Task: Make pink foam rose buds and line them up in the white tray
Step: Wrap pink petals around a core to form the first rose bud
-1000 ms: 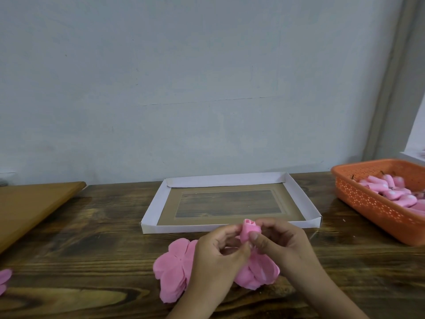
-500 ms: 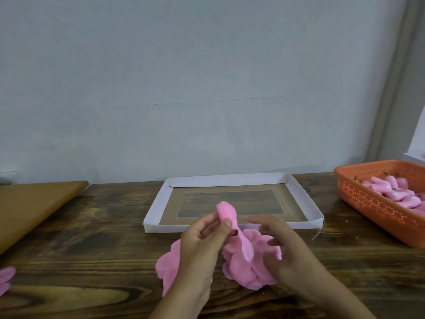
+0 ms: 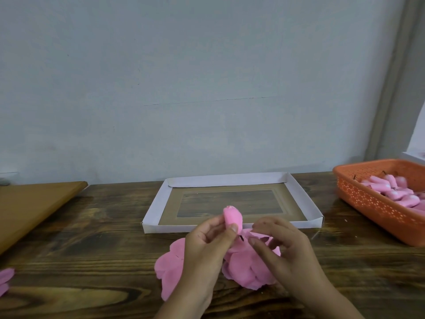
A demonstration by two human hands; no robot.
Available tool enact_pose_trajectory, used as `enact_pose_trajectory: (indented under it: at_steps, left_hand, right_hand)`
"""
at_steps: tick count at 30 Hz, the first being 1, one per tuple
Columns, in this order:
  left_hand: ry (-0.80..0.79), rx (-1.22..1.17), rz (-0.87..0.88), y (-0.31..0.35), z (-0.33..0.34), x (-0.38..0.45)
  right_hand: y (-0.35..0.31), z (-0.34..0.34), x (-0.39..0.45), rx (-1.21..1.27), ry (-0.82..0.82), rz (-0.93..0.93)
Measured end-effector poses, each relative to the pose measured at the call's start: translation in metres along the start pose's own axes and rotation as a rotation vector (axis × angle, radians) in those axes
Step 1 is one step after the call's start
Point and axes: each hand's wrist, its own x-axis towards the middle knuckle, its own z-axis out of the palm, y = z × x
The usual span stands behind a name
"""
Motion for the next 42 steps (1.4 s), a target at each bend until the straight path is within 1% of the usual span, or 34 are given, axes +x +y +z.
enact_pose_trajectory:
  at_steps: [6, 9, 14, 21, 25, 29, 34, 42]
  left_hand:
    - [-0.061, 0.103, 0.019, 0.001, 0.003, -0.004]
    - [-0.089, 0.162, 0.034, 0.003, 0.004, -0.006]
    - [-0.107, 0.189, 0.028, 0.000, 0.006, -0.008]
    - [-0.158, 0.162, 0.029, 0.001, 0.007, -0.010]
    - [-0.169, 0.120, 0.042, 0.001, 0.007, -0.010]
    - [-0.168, 0.106, 0.043, 0.001, 0.007, -0.009]
    - [-0.177, 0.137, 0.060, 0.004, 0.008, -0.011]
    - [-0.182, 0.114, 0.078, 0.009, 0.010, -0.014]
  right_hand:
    - [-0.004, -0.001, 0.000, 0.149, 0.027, 0.038]
    - [-0.003, 0.000, -0.001, 0.200, 0.042, 0.096]
    - [0.001, 0.003, -0.003, 0.275, 0.083, 0.146]
    - [0.001, 0.004, -0.002, 0.365, 0.117, 0.192]
    - [0.002, 0.003, -0.002, 0.365, 0.107, 0.204]
    - [0.000, 0.003, -0.001, 0.328, 0.132, 0.170]
    - [-0.002, 0.002, 0.000, 0.297, 0.113, 0.109]
    - [0.000, 0.003, -0.002, 0.313, 0.085, 0.156]
